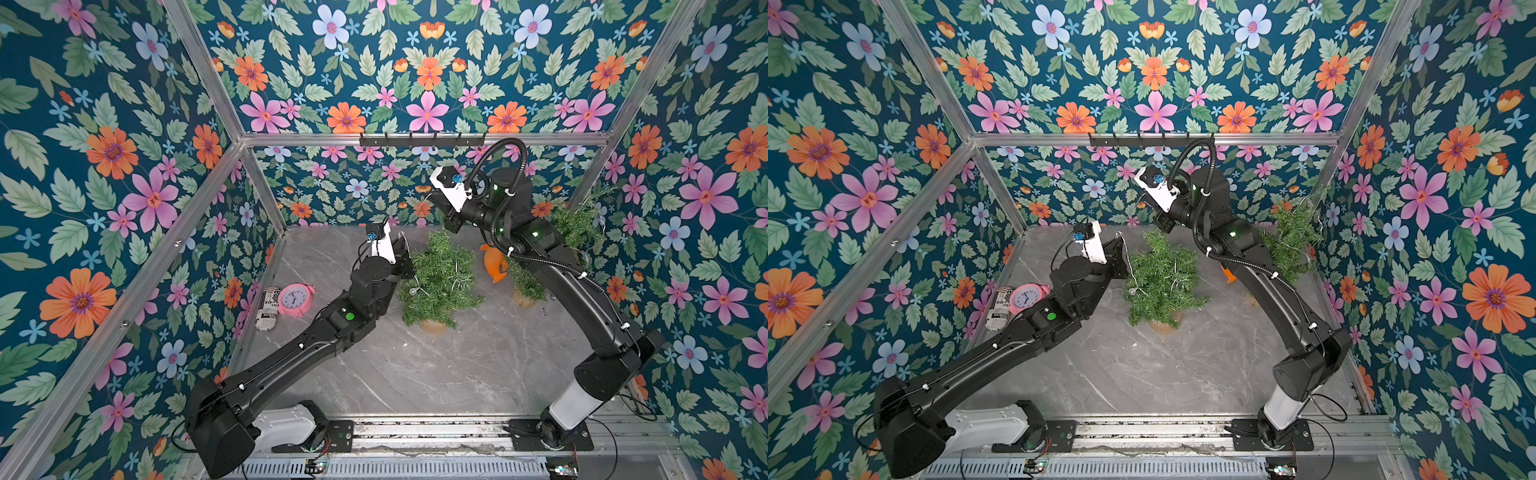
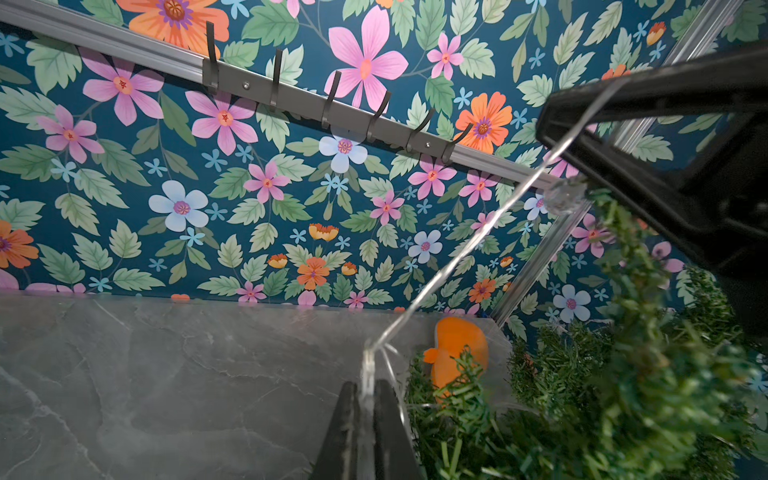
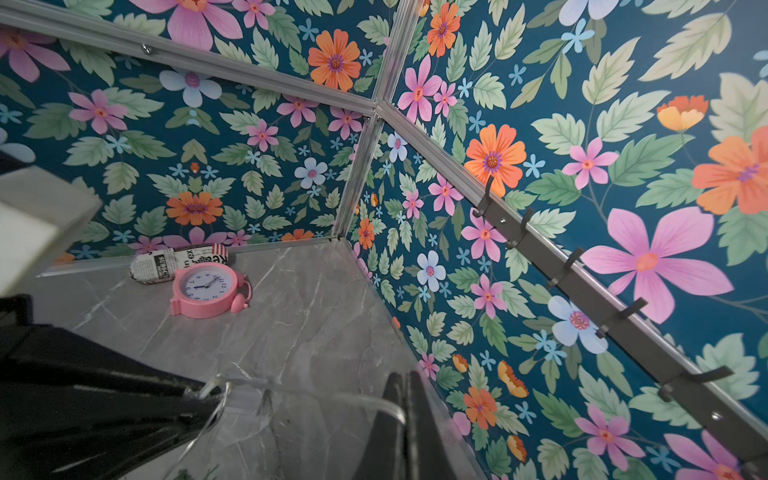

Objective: Wrap string light around the christmas tree
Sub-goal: Wrap the light string around the Christmas tree.

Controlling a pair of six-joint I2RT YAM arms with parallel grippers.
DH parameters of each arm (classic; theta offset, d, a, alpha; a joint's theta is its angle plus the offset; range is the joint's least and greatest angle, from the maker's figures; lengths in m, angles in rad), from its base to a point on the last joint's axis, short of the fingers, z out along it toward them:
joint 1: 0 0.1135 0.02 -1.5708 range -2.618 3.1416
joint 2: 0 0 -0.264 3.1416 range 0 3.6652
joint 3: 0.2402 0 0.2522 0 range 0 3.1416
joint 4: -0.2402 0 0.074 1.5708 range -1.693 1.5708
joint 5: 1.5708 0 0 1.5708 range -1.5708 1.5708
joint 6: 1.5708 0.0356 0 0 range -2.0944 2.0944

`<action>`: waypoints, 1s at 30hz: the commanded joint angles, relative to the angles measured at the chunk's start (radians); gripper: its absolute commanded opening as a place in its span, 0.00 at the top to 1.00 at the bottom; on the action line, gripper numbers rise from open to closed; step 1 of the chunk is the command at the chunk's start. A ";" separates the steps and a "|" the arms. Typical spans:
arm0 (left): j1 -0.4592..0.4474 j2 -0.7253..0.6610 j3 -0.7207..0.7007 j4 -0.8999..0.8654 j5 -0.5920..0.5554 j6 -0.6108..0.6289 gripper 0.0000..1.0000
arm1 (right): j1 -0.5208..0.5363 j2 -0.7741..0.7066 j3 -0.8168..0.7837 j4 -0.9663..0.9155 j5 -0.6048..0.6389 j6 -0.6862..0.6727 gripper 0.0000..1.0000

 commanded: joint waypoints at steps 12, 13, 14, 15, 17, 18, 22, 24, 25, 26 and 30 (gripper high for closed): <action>0.017 0.054 0.061 -0.123 0.067 0.046 1.00 | -0.067 0.117 0.070 0.041 -0.113 0.080 1.00; 0.020 0.060 0.069 -0.130 0.069 0.048 1.00 | -0.072 0.125 0.071 0.045 -0.118 0.087 1.00; 0.023 0.068 0.080 -0.137 0.069 0.047 1.00 | -0.078 0.134 0.072 0.046 -0.128 0.092 1.00; 0.025 0.073 0.085 -0.139 0.074 0.050 1.00 | -0.081 0.144 0.073 0.046 -0.131 0.099 1.00; 0.033 0.084 0.090 -0.136 0.083 0.049 1.00 | -0.085 0.160 0.073 0.045 -0.144 0.106 1.00; 0.036 0.089 0.094 -0.134 0.089 0.047 1.00 | -0.087 0.168 0.071 0.046 -0.147 0.107 1.00; 0.046 0.101 0.102 -0.135 0.113 0.029 1.00 | -0.091 0.195 0.057 0.048 -0.158 0.118 1.00; 0.047 0.097 0.101 -0.135 0.124 0.020 1.00 | -0.101 0.205 0.041 0.057 -0.165 0.137 1.00; 0.048 0.095 0.102 -0.136 0.125 0.017 1.00 | -0.105 0.209 0.036 0.059 -0.168 0.144 1.00; 0.047 0.093 0.102 -0.138 0.133 0.015 0.99 | -0.108 0.212 0.026 0.062 -0.168 0.151 1.00; 0.048 0.074 0.102 -0.141 0.188 0.016 0.74 | -0.114 0.196 -0.036 0.092 -0.167 0.153 1.00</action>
